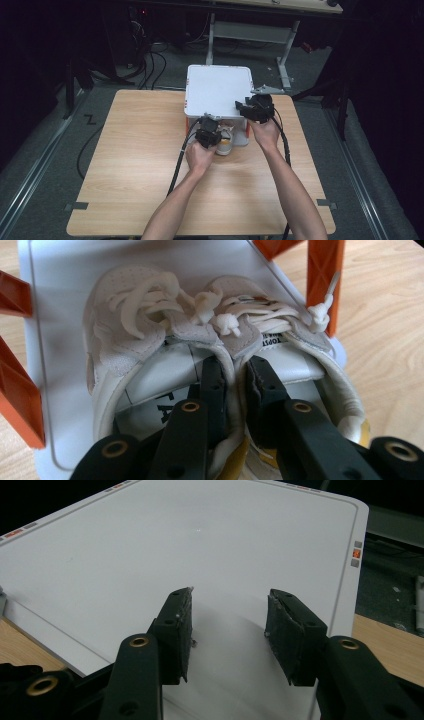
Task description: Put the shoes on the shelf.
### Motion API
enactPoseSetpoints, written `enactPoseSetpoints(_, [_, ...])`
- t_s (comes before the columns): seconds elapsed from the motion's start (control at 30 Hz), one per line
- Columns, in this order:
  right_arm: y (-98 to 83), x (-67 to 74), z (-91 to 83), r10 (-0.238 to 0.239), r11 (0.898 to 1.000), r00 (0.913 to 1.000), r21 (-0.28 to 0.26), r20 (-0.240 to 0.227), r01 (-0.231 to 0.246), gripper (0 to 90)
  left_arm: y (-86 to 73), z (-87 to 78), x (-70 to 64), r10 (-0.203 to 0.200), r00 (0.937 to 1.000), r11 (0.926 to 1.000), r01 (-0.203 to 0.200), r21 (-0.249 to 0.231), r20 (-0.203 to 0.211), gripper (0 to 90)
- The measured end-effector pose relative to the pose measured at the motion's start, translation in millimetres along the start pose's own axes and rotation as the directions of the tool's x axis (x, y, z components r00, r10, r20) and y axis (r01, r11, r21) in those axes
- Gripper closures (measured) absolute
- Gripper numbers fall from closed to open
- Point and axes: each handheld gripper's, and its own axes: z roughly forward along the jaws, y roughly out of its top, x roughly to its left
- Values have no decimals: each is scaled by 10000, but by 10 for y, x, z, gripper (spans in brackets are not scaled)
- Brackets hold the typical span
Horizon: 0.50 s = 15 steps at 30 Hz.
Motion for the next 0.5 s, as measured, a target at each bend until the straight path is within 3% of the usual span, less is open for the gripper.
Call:
enactPoseSetpoints(0.13, [-2, 1, 1, -16, 10000, 10000, -18, -10, 16, 538, 8, 30, -3, 32, 9998, 10000, -33, -83, -201, 768])
enactPoseSetpoints(0.4, [-2, 4, 1, -87, 10000, 10000, -5, -7, 87, 538, 32, 30, 32, 66, 10000, 9998, -66, 181, 6, 604])
enactPoseSetpoints(0.5, [2, 2, 1, -101, 9999, 9999, 11, 0, 101, 538, 35, -6, 32, 8, 9998, 9998, -12, 190, 221, 501])
